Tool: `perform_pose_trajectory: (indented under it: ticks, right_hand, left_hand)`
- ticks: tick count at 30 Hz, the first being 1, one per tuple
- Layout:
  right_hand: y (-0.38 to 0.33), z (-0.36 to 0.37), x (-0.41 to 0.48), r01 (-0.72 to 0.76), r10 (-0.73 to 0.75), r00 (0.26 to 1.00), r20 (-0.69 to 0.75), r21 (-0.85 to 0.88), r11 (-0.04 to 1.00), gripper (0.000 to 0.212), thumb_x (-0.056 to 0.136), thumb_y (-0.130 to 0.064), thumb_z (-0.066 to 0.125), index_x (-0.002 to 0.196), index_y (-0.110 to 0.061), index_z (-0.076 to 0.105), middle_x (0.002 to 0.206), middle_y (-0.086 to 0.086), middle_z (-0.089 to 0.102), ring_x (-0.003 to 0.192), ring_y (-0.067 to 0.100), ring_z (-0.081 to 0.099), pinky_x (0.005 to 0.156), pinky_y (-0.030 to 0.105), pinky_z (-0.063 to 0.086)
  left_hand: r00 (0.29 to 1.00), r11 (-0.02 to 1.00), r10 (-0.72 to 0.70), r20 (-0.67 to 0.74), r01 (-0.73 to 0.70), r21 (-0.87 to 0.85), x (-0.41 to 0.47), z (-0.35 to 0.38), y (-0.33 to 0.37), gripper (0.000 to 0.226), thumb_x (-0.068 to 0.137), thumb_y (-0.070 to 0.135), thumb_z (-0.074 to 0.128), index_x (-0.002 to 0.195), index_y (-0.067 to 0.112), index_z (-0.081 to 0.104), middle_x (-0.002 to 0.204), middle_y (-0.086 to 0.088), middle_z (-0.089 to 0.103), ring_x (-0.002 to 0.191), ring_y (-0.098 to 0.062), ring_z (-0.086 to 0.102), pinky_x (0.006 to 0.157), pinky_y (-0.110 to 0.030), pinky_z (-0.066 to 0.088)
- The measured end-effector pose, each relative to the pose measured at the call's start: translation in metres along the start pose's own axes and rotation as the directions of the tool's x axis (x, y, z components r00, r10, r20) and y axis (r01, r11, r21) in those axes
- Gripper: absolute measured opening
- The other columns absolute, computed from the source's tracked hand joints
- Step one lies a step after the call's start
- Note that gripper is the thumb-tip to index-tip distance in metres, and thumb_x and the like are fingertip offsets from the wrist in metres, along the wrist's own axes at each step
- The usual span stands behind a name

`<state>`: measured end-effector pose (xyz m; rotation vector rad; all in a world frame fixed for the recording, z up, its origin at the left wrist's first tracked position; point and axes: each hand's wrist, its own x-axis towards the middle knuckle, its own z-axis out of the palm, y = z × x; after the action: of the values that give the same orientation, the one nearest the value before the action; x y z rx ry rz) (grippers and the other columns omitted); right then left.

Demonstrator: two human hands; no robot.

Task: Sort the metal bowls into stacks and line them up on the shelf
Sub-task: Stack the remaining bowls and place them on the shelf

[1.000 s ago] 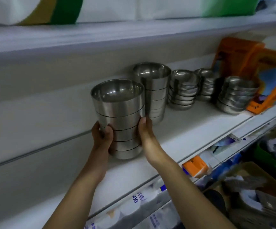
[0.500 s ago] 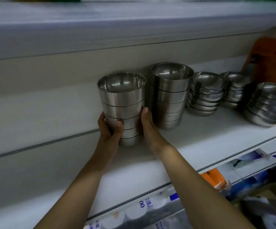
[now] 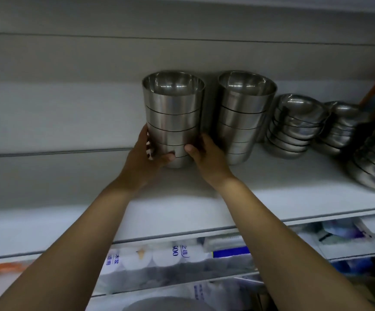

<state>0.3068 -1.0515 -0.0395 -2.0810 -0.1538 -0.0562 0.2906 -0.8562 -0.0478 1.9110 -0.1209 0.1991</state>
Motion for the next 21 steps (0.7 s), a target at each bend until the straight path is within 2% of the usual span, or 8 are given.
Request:
perform_pose_trajectory:
  ticks: [2, 5, 9, 12, 14, 17, 21]
  right_hand:
    - [0.003, -0.002, 0.004, 0.019, -0.019, 1.000, 0.011, -0.035, 0.999, 0.075, 0.097, -0.045, 0.062, 0.158, -0.017, 0.027, 0.158, 0.007, 0.042, 0.145, 0.025, 0.041, 0.114, 0.030, 0.034]
    - [0.005, -0.006, 0.005, 0.035, -0.034, 0.999, 0.023, -0.052, 0.998, 0.077, 0.096, -0.046, 0.063, 0.158, -0.018, 0.027, 0.157, 0.007, 0.044, 0.144, 0.026, 0.041, 0.117, 0.039, 0.036]
    - [0.004, -0.012, 0.006, 0.050, -0.044, 0.998, 0.052, -0.117, 0.992, 0.075, 0.096, -0.051, 0.061, 0.156, -0.017, 0.033, 0.152, 0.007, 0.050, 0.140, 0.025, 0.046, 0.112, 0.033, 0.038]
    - [0.003, -0.012, -0.001, 0.051, -0.040, 0.997, 0.072, -0.159, 0.986, 0.070, 0.094, -0.055, 0.060, 0.150, -0.016, 0.041, 0.143, 0.007, 0.059, 0.132, 0.026, 0.055, 0.107, 0.036, 0.045]
    - [0.005, -0.008, -0.015, 0.034, -0.021, 0.995, 0.102, -0.125, 0.992, 0.069, 0.095, -0.054, 0.059, 0.150, -0.017, 0.039, 0.148, 0.008, 0.055, 0.134, 0.026, 0.053, 0.108, 0.037, 0.044]
    - [0.011, -0.004, -0.042, 0.057, -0.041, 0.994, 0.098, -0.165, 0.985, 0.065, 0.097, -0.049, 0.059, 0.149, -0.014, 0.042, 0.151, 0.007, 0.051, 0.137, 0.025, 0.049, 0.101, 0.022, 0.038]
    - [0.009, 0.003, -0.072, 0.160, -0.135, 0.984, 0.114, -0.251, 0.955, 0.067, 0.094, -0.042, 0.066, 0.150, -0.012, 0.044, 0.149, 0.009, 0.053, 0.135, 0.026, 0.050, 0.103, 0.022, 0.037]
  left_hand:
    - [1.000, 0.999, 0.000, -0.013, 0.000, 0.053, -0.001, -0.001, 0.003, 0.101, 0.075, 0.041, 0.087, 0.154, 0.045, 0.024, 0.142, 0.021, 0.050, 0.129, -0.014, 0.053, 0.106, -0.038, 0.048]
    - [1.000, 0.992, -0.008, -0.022, 0.010, 0.128, -0.003, 0.000, 0.007, 0.098, 0.080, 0.041, 0.084, 0.155, 0.043, 0.021, 0.141, 0.021, 0.048, 0.128, -0.011, 0.049, 0.104, -0.034, 0.044]
    - [1.000, 0.959, -0.019, -0.016, 0.022, 0.282, -0.005, -0.006, 0.013, 0.101, 0.080, 0.044, 0.083, 0.157, 0.044, 0.018, 0.143, 0.014, 0.052, 0.125, -0.007, 0.049, 0.098, -0.027, 0.039]
    - [0.996, 0.895, -0.066, -0.060, 0.086, 0.438, -0.011, -0.014, 0.013, 0.100, 0.081, 0.053, 0.078, 0.161, 0.032, 0.021, 0.154, 0.000, 0.048, 0.139, -0.019, 0.046, 0.111, -0.035, 0.038]
    - [0.987, 0.896, -0.107, -0.123, 0.150, 0.419, -0.025, -0.016, 0.017, 0.092, 0.083, 0.050, 0.077, 0.159, 0.025, 0.032, 0.153, -0.001, 0.050, 0.141, -0.020, 0.046, 0.113, -0.032, 0.035]
    - [0.976, 0.905, -0.109, -0.189, 0.175, 0.387, -0.059, -0.017, 0.023, 0.075, 0.085, 0.047, 0.077, 0.150, 0.023, 0.048, 0.150, 0.002, 0.053, 0.138, -0.016, 0.048, 0.109, -0.022, 0.032]
    - [0.959, 0.888, -0.059, -0.279, 0.177, 0.424, -0.107, -0.023, 0.026, 0.055, 0.088, 0.038, 0.076, 0.138, 0.020, 0.060, 0.143, 0.004, 0.059, 0.133, -0.013, 0.052, 0.103, -0.016, 0.033]
